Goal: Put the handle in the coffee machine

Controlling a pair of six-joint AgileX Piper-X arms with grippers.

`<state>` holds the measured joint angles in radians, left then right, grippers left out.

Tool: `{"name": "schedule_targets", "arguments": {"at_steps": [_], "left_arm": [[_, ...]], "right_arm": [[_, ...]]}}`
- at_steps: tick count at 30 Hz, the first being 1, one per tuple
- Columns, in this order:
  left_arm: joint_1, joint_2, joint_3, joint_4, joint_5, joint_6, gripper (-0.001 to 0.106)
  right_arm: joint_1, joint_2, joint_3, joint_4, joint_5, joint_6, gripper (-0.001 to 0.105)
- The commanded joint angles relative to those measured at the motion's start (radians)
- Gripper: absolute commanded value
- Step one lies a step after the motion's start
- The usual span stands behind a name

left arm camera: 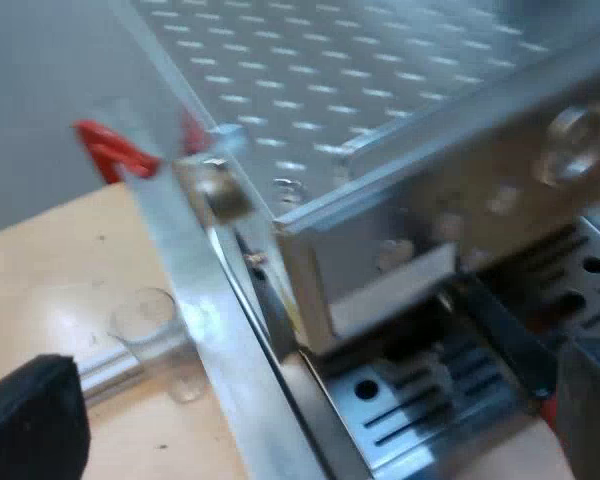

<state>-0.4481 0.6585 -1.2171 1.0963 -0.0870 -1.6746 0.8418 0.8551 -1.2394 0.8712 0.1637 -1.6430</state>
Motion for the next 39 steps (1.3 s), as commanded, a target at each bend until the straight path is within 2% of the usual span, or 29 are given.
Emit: {"name": "schedule_targets", "arguments": {"at_steps": [1, 5, 9, 14, 20, 24, 27, 34, 39], "left_arm": [[0.132, -0.004, -0.020, -0.003, 0.058, 0.032, 0.097], [0.302, -0.004, -0.022, 0.000, 0.145, 0.080, 0.097], [0.381, -0.004, -0.022, 0.000, 0.152, 0.079, 0.097], [0.382, -0.004, -0.022, 0.023, 0.152, 0.079, 0.097], [0.382, -0.009, -0.022, 0.054, 0.150, 0.069, 0.097], [0.382, -0.009, -0.016, 0.054, 0.143, 0.068, 0.097], [0.382, -0.018, -0.001, 0.054, 0.143, 0.068, 0.097], [0.382, -0.166, 0.116, 0.054, 0.143, 0.049, 0.097], [0.382, -0.361, 0.233, 0.054, 0.143, 0.049, 0.097]], "right_arm": [[-0.091, -0.010, -0.021, 0.044, -0.019, -0.009, 0.071], [-0.230, -0.010, -0.021, 0.086, -0.060, -0.015, 0.071], [-0.377, -0.010, -0.021, 0.120, -0.110, -0.040, 0.071], [-0.559, -0.010, -0.021, 0.120, -0.199, -0.090, 0.071], [-0.761, -0.031, -0.018, 0.123, -0.215, -0.137, 0.071], [-0.841, -0.085, 0.012, 0.134, -0.224, -0.210, 0.071], [-0.859, -0.130, 0.032, 0.146, -0.224, -0.235, 0.071], [-0.859, -0.323, 0.135, 0.136, -0.224, -0.247, 0.071], [-0.859, -0.483, 0.231, 0.136, -0.224, -0.247, 0.071]]}}
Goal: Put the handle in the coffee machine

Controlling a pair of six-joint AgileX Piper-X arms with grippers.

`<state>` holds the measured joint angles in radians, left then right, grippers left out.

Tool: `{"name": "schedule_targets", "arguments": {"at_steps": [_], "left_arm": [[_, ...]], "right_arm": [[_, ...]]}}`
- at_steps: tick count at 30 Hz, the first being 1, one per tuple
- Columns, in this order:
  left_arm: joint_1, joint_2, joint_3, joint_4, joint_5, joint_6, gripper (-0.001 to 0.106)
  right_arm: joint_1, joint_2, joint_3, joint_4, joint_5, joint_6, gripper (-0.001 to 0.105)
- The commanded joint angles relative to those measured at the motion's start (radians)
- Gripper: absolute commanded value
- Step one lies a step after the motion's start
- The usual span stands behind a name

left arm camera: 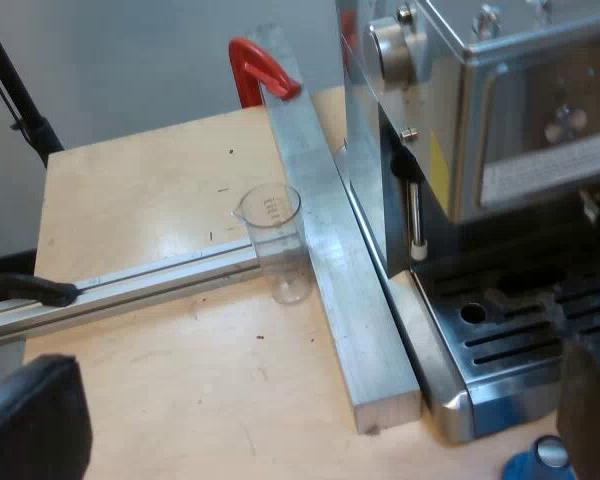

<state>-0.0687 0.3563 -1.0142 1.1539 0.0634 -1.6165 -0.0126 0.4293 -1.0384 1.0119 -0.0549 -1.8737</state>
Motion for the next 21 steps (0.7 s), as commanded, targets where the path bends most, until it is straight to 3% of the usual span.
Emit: {"name": "schedule_targets", "arguments": {"at_steps": [1, 12, 16, 21], "left_arm": [[0.002, -0.083, 0.041, -0.003, -0.007, -0.009, 0.097], [0.002, -0.450, 0.135, -0.003, -0.007, -0.009, 0.097], [0.002, -0.515, 0.136, 0.001, -0.007, -0.009, 0.097], [0.005, -0.512, 0.126, 0.062, -0.007, 0.002, 0.097]], "right_arm": [[-0.004, -0.075, 0.042, -0.004, -0.006, -0.016, 0.071], [-0.004, -0.361, 0.206, -0.004, -0.006, -0.016, 0.071], [-0.004, -0.440, 0.232, -0.004, -0.006, -0.016, 0.071], [-0.004, -0.481, 0.238, 0.018, -0.007, -0.007, 0.071]]}}
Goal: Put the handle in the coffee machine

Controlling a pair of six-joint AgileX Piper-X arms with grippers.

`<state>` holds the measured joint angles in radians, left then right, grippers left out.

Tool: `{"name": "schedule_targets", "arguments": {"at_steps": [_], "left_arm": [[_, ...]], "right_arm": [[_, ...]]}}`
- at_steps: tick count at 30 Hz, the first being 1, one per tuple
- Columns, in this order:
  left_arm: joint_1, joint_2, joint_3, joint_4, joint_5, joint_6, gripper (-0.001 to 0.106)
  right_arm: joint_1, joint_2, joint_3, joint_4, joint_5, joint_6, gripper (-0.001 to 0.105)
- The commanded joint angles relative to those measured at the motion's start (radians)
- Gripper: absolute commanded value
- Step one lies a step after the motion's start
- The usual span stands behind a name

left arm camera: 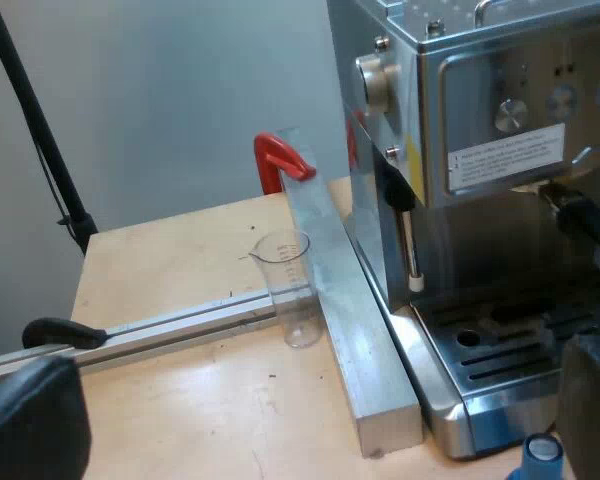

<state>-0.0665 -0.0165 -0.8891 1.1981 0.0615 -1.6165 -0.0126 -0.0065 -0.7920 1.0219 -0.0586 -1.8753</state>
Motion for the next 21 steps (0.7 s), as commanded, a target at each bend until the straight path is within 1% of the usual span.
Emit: {"name": "schedule_targets", "arguments": {"at_steps": [1, 6, 10, 12, 13, 18, 21], "left_arm": [[0.003, -0.139, 0.003, 0.018, -0.005, 0.002, 0.097], [0.003, -0.139, 0.016, 0.002, -0.006, 0.002, 0.097], [0.003, -0.137, 0.065, -0.026, -0.006, -0.001, 0.097], [0.003, -0.137, 0.128, -0.076, -0.006, -0.001, 0.097], [0.003, -0.137, 0.137, -0.087, -0.006, -0.001, 0.097], [0.003, -0.136, 0.238, -0.168, -0.006, -0.001, 0.097], [0.003, -0.136, 0.285, -0.188, -0.006, -0.001, 0.097]], "right_arm": [[-0.004, -0.046, -0.007, 0.008, -0.010, -0.005, 0.071], [-0.004, -0.046, 0.001, 0.004, -0.014, -0.005, 0.071], [-0.004, -0.046, 0.031, -0.017, -0.014, -0.005, 0.071], [-0.004, -0.046, 0.059, -0.024, -0.014, -0.005, 0.071], [-0.004, -0.046, 0.067, -0.024, -0.014, -0.005, 0.071], [-0.004, -0.046, 0.135, -0.022, -0.014, -0.005, 0.071], [-0.004, -0.046, 0.177, -0.012, -0.007, -0.005, 0.071]]}}
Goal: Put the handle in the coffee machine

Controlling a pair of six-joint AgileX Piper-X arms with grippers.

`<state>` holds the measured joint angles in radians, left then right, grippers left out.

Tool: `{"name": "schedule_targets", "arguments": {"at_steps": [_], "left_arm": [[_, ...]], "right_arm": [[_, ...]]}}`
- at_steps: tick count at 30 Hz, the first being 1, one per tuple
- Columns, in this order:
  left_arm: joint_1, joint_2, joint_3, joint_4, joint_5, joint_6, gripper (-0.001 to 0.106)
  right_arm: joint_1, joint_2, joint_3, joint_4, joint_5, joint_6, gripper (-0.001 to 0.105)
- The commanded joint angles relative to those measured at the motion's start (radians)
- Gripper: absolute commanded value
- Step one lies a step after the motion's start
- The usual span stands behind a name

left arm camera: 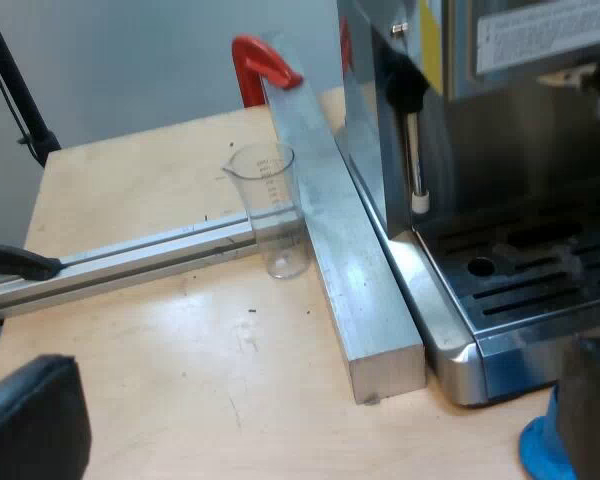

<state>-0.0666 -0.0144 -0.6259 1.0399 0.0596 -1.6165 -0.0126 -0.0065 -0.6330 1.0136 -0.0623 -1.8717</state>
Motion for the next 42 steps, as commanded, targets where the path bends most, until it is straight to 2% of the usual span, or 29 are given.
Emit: {"name": "schedule_targets", "arguments": {"at_steps": [1, 9, 42], "left_arm": [[0.003, -0.138, 0.026, -0.029, -0.004, -0.001, 0.097], [0.003, -0.138, 0.101, -0.001, -0.004, -0.001, 0.097], [0.003, -0.141, 0.104, -0.008, -0.004, -0.001, 0.097]], "right_arm": [[-0.004, -0.046, 0.026, -0.001, -0.002, -0.009, 0.071], [-0.004, -0.046, 0.099, 0.024, -0.002, -0.009, 0.071], [-0.004, -0.046, 0.107, 0.015, -0.002, -0.009, 0.071]]}}
